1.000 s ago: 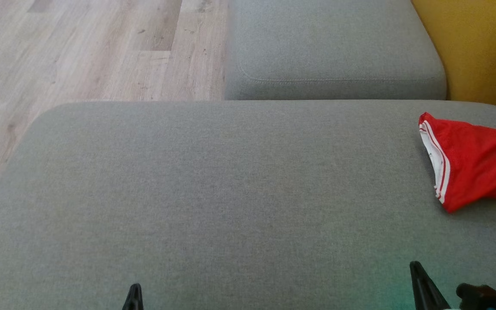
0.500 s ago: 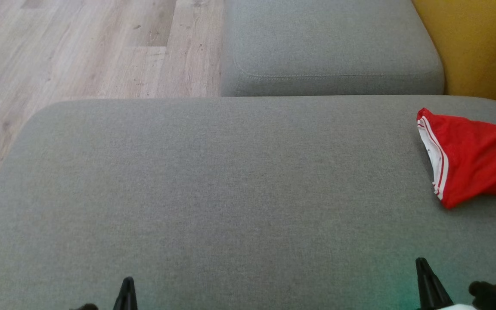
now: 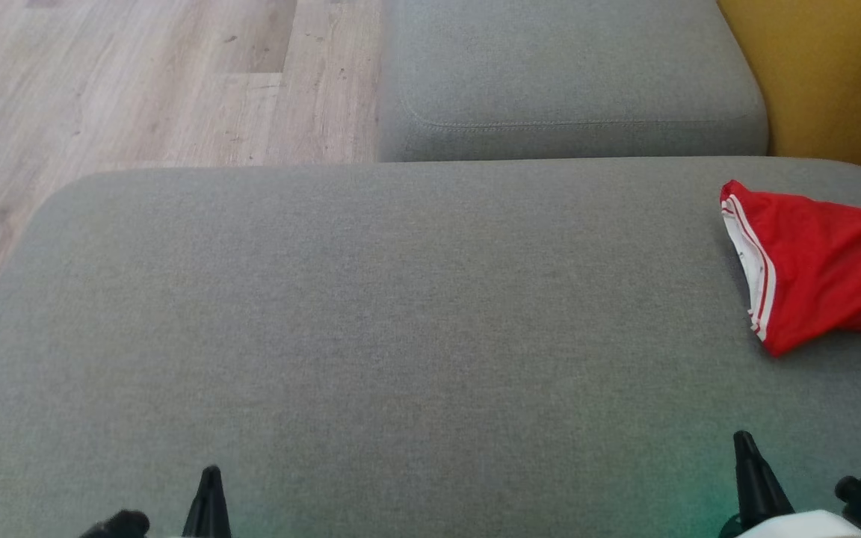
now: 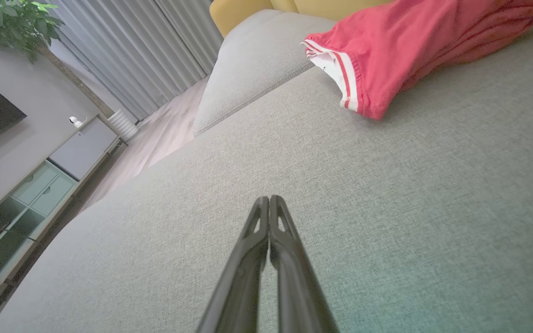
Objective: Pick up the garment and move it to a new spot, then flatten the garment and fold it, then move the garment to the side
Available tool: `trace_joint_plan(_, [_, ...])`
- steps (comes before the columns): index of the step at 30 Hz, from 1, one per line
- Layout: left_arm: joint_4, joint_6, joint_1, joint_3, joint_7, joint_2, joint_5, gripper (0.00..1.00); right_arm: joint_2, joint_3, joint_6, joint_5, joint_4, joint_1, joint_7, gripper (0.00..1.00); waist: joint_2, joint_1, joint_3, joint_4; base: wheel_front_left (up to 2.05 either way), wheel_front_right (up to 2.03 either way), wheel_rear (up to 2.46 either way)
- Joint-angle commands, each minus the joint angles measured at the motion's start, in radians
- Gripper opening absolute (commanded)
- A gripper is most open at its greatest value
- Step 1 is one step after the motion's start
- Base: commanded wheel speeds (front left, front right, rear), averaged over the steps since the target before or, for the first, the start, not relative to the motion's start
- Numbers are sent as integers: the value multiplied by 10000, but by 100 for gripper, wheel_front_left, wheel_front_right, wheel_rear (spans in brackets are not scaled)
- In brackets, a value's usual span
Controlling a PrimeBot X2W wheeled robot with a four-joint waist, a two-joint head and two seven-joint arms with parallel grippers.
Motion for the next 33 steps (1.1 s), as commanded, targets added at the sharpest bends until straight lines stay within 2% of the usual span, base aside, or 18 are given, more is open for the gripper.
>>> trace_joint_plan(1, [-250,-129,-602,349,51,-16,-184,0,-29,-8,20,300,-267,-631,33,0,0,0,13,-9,0,0,0])
trace_joint_plan(33, [-54,-1252,-1235,2041,932,-713,-2560,0,-49,-286,38,3919,-107,-1535,542,0,0,0,318,-225,0,0,0])
